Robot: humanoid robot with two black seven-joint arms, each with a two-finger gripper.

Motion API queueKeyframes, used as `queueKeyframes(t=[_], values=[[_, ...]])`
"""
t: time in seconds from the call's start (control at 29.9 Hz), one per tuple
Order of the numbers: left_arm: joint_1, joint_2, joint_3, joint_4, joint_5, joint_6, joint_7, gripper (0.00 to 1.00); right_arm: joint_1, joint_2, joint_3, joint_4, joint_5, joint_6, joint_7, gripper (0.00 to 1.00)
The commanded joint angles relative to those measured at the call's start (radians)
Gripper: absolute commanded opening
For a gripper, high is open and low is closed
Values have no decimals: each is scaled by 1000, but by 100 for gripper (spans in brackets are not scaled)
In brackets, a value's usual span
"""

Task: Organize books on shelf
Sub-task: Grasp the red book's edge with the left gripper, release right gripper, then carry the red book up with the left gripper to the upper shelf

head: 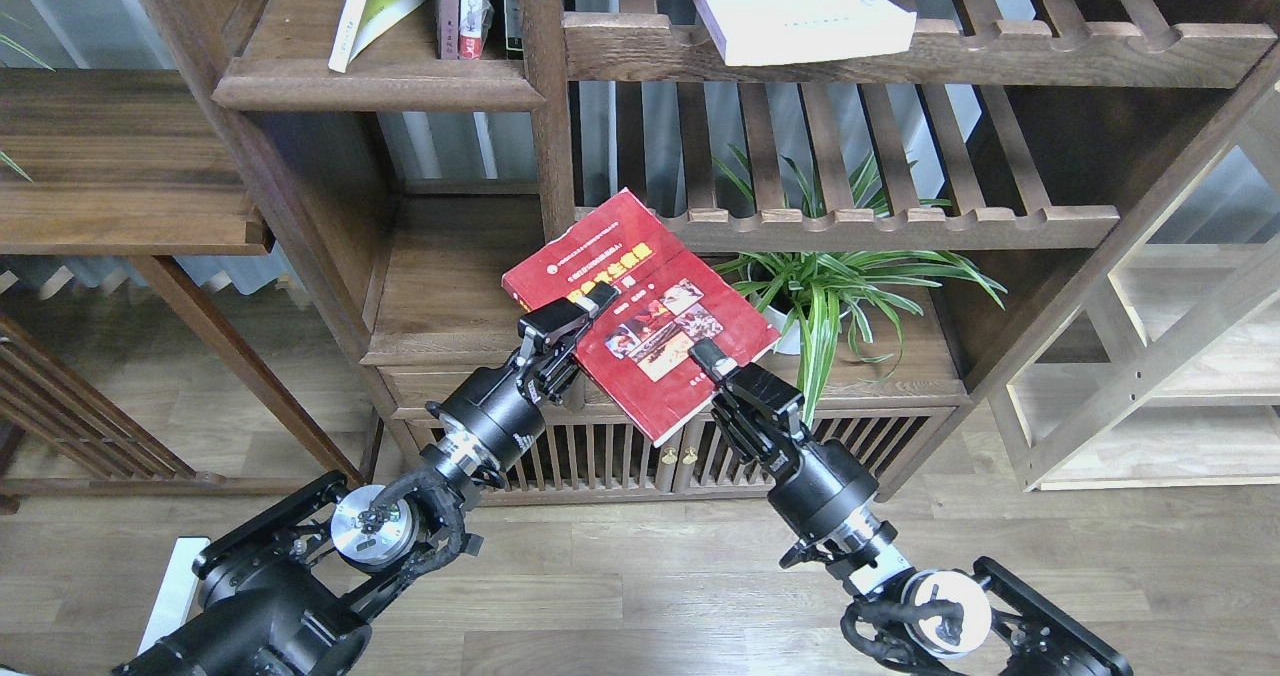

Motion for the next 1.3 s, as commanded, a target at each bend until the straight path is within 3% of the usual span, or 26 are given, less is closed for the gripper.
queueKeyframes(t=[0.0,0.1,0.27,0.64,0.9,1.27], values=[[-1,0,2,-1,0,0,0,4,2,-12,1,0,-1,0,0,20],[-4,0,4,-9,2,0,0,2,1,-17,7,2,-8,0,0,27],[-4,0,11,-39,11,0,0,0,2,-15,25,2,-11,0,2,48],[-4,0,13,-96,106,0,-1,0,41,-20,113,0,-14,0,2,62],[-3,182,-5,-207,235,0,-9,0,79,-20,182,-11,-14,0,2,67],[-3,564,-42,-469,344,0,-7,1,134,-21,200,-40,-14,0,3,69]])
